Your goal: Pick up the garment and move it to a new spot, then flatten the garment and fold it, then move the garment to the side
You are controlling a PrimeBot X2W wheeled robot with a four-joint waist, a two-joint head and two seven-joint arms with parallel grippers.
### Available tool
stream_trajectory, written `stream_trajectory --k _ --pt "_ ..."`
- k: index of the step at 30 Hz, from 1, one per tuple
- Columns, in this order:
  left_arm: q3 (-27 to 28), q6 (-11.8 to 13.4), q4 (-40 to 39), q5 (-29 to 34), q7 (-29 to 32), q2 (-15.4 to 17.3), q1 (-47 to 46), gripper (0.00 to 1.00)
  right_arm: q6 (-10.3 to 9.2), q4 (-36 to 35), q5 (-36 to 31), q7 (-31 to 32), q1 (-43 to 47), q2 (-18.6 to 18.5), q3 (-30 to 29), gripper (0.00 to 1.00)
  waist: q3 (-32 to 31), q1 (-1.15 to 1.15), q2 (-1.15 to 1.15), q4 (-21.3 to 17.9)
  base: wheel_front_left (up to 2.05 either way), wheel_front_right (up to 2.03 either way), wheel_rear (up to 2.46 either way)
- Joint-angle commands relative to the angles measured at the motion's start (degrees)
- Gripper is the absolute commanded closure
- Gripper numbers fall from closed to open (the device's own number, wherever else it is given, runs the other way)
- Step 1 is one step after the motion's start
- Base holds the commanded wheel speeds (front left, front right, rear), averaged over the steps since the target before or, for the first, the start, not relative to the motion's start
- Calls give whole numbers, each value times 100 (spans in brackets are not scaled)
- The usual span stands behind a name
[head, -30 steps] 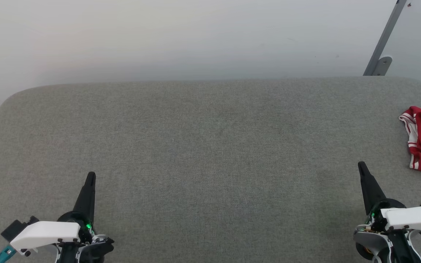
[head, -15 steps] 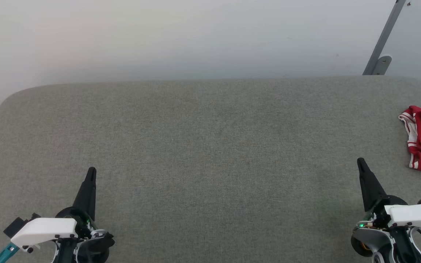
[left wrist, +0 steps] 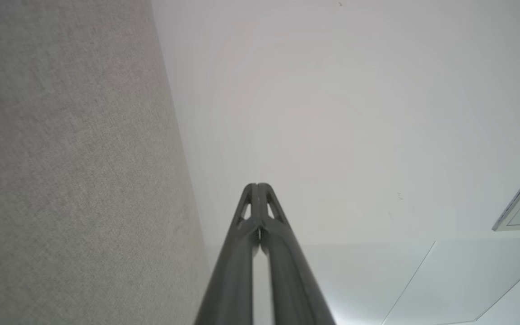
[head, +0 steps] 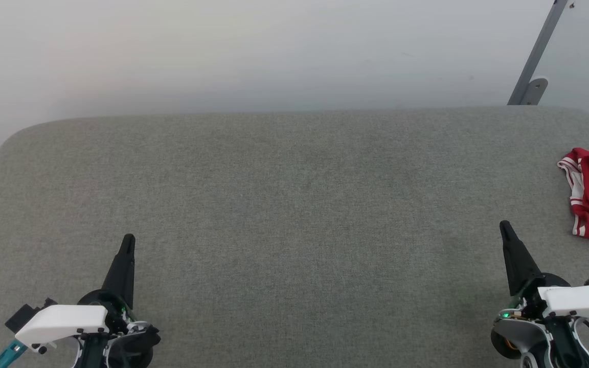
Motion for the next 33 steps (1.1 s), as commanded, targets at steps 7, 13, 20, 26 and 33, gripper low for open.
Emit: stream_trajectory --k 7,13,20,26,33 --pt "26 -32 -1 15 20 -12 -65 100 -2 5 17 18 -28 10 -3 100 0 0 0 0 0 0 0" --pt "31 -32 -1 21 26 -15 -66 100 -2 4 17 18 -28 11 -4 100 0 0 0 0 0 0 0" --pt "38 -32 0 24 34 -20 -67 100 -2 4 16 19 -28 11 -3 100 0 0 0 0 0 0 0" --pt "42 -32 0 30 40 -25 -67 100 -2 4 15 20 -28 11 -4 100 0 0 0 0 0 0 0" --pt "47 -32 0 30 43 -28 -68 100 -2 5 15 19 -28 11 -5 100 0 0 0 0 0 0 0"
